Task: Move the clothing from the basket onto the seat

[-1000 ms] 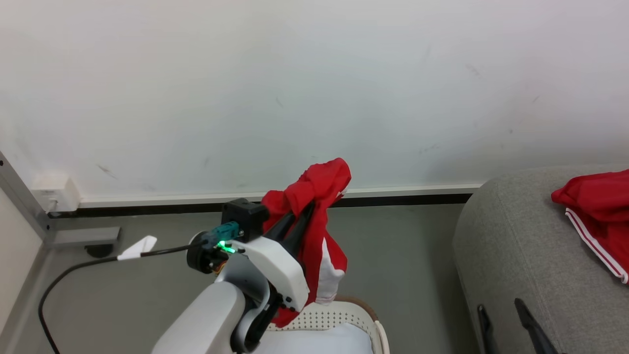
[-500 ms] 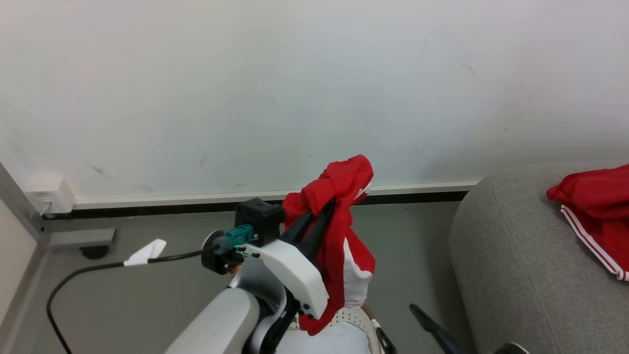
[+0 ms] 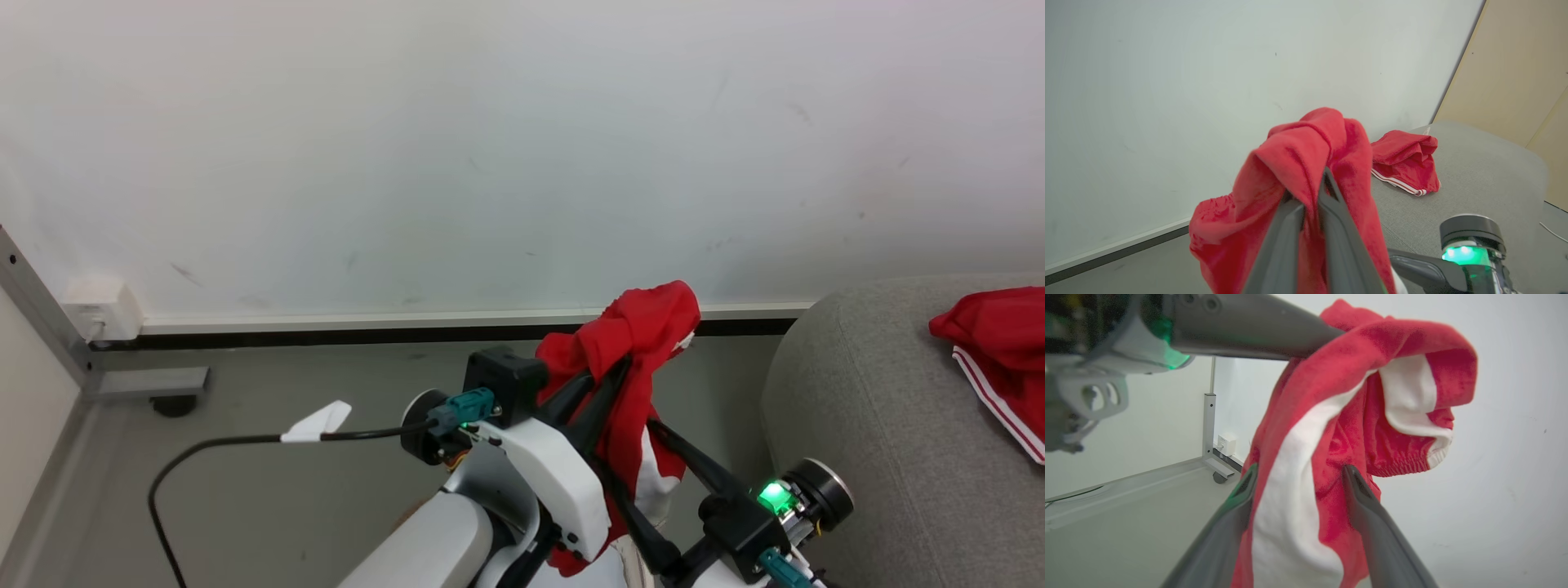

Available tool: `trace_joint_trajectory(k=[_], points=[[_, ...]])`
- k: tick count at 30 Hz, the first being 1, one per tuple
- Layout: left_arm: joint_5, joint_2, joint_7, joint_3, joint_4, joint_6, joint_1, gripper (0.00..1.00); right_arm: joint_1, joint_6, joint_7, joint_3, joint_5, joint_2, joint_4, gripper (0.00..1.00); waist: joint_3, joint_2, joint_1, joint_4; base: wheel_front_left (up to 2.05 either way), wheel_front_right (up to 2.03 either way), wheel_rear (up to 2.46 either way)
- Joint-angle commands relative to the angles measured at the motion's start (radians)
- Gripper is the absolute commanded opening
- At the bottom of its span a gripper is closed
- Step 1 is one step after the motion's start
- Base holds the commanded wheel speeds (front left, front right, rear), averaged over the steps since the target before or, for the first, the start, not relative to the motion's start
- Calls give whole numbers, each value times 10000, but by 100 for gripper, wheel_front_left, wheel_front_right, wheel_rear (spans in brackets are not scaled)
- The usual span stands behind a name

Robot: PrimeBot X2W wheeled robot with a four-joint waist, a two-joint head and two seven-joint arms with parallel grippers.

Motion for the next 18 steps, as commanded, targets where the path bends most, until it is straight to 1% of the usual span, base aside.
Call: trace_joint_trajectory(k=[1,3,4,5,6,9,16,17,18], points=[[-31,-55,10,-38,36,-7,-92,0,-335,-22,6,-66,-40,22,338,100,-13,-1,0,62,0,0,0],[-84,-101,-3,-121,95,-22,-133,0,-665,-22,4,-60,125,49,766,100,-13,-1,0,128,0,0,0],[-97,-121,-11,-159,127,-27,-139,0,-802,-23,6,-37,294,52,914,82,-15,-1,0,161,0,0,0],[-93,-140,-16,-198,163,-40,-140,0,-905,-22,7,36,496,46,1066,15,-14,-1,0,193,0,0,0],[-117,-157,-23,-226,201,-48,-149,0,-1010,-22,7,113,671,51,1181,0,-13,-1,0,220,0,0,0],[-170,-181,-44,-259,314,-39,-169,0,-1297,-22,6,92,1132,40,1318,0,4,-1,0,270,0,0,0],[-146,-36,-140,-203,456,56,-130,0,-1311,-24,6,-201,1292,43,1406,0,71,-1,0,223,0,0,0],[-108,-3,-172,-193,465,91,-136,13,-1294,-24,6,-276,1299,43,1390,0,82,-1,0,207,0,0,0],[-83,21,-210,-178,475,113,-130,44,-1280,-24,6,-348,1306,42,1372,0,90,-1,0,188,0,0,0]])
